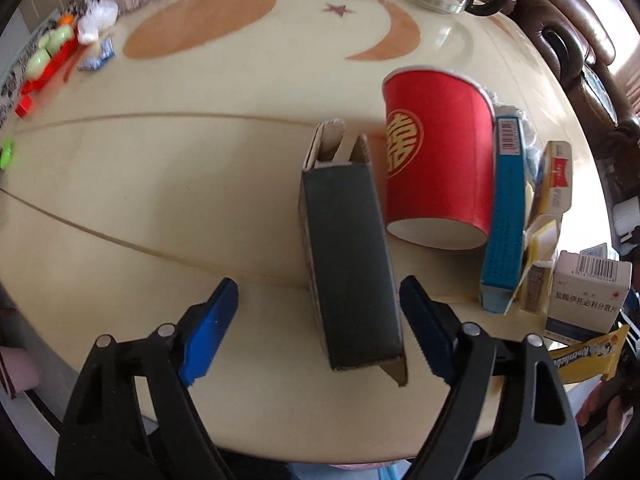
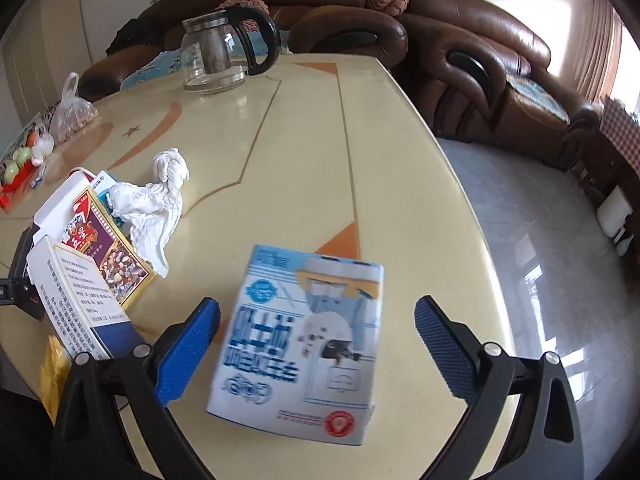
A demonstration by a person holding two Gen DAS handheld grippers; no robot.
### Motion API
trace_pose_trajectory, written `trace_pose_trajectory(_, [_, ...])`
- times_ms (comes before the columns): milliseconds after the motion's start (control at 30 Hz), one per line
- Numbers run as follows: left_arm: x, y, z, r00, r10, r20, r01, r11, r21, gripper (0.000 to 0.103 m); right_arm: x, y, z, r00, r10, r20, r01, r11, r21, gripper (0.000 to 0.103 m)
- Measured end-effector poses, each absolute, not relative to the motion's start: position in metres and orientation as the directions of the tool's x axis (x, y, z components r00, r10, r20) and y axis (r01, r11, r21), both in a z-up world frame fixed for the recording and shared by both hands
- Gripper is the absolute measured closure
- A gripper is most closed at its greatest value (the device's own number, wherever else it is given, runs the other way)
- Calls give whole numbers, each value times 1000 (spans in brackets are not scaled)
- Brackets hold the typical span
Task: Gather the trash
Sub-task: 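Grasp the dark grey box with the left tool while the right tool grasps the white milk carton, then carry the grey box and milk carton with both tools over the pink bin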
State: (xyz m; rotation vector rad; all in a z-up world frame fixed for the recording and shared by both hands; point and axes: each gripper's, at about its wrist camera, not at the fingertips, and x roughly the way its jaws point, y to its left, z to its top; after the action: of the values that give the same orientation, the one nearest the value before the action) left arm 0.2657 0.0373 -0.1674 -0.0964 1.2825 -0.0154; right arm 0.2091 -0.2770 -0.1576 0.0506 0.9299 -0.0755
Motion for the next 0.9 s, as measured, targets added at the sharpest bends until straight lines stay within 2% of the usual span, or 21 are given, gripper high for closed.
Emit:
trace_pose_trajectory(100, [268, 37, -167, 292, -61, -955, -38, 996, -75, 28, 210, -279, -159, 593, -13, -805, 82, 996, 44, 27])
trace_pose_trajectory(167, [269, 37, -167, 292, -61, -955, -41, 996, -76, 30, 210, -279, -160, 590, 6, -808, 77, 995, 64, 30])
trace_pose_trajectory(233, [270, 36, -167, 293, -51, -955, -42, 997, -67, 34, 210, -278, -161, 589, 10, -808, 74, 995, 66, 30])
trace_pose_trajectory(333, [271, 37, -166, 293, -39, -955, -48, 997, -55, 46, 212, -278, -161, 583, 16, -812, 67, 995, 68, 31])
trace_pose_trajectory(500, [273, 37, -165, 280, -51, -959, -51, 996, -68, 55, 214, -277, -161, 575, 16, -818, 57, 997, 60, 32])
trace_pose_trajectory(633, [272, 34, -163, 272, -65, -960, -36, 996, -78, 76, 213, -276, -161, 577, -1, -817, 55, 998, 37, 33])
trace_pose_trajectory(900, [263, 36, -158, 294, -72, -953, -23, 996, -83, 76, 206, -280, -152, 610, -36, -792, 74, 997, 12, 34])
